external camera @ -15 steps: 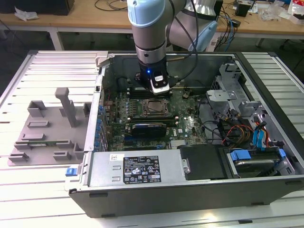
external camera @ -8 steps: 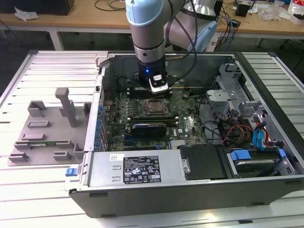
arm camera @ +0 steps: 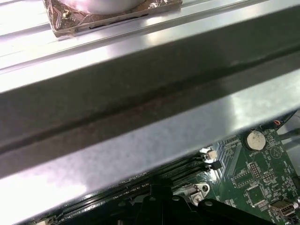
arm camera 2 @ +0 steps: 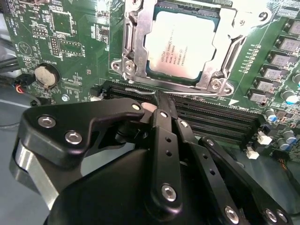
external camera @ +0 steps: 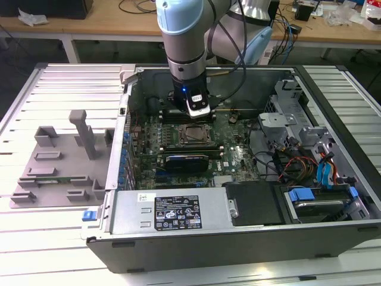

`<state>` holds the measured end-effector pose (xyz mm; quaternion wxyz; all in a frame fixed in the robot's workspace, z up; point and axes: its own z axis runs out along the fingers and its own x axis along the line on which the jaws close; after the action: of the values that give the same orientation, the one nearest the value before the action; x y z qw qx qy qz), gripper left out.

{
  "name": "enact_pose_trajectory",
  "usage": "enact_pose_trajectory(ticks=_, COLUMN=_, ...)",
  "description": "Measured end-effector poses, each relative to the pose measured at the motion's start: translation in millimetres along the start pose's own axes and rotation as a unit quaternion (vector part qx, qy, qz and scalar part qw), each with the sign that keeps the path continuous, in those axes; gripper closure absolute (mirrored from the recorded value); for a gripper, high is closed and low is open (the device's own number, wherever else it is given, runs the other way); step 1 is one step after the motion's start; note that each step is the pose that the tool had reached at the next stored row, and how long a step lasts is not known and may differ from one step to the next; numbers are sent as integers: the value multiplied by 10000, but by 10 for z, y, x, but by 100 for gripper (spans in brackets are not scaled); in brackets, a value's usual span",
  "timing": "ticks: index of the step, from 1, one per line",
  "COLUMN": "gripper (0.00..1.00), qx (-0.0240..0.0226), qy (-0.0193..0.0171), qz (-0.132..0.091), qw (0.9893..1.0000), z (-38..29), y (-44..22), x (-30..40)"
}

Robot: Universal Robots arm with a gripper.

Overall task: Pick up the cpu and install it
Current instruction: 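Install the first cpu locking lever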

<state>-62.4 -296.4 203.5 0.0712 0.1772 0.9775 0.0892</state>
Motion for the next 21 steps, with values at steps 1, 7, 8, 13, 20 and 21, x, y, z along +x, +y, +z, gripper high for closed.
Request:
enact_pose_trajectory(ticks=1, gripper=89, qx=-2, qy=-6, qz=-1, qw=10000, z=8, y=-2, x=1)
enact_pose_trajectory(ticks=7, gripper=89, qx=-24, qy=-59, qz=-9, qw=10000, z=50, y=-15, x=10)
enact_pose_trajectory(ticks=8, gripper=89, qx=-27, qy=-68, qz=-11, qw=10000, z=55, y=-18, x=11)
enact_pose_trajectory(ticks=13, gripper=89, qx=-32, qy=-80, qz=-14, qw=10000, z=49, y=-19, x=14)
enact_pose_trajectory(ticks=20, gripper=89, qx=-42, qy=-107, qz=-17, qw=9999, z=-50, y=-4, x=17)
enact_pose_trajectory(ticks=21, gripper=89, qx=-47, qy=-120, qz=-19, qw=9999, z=-51, y=-6, x=24)
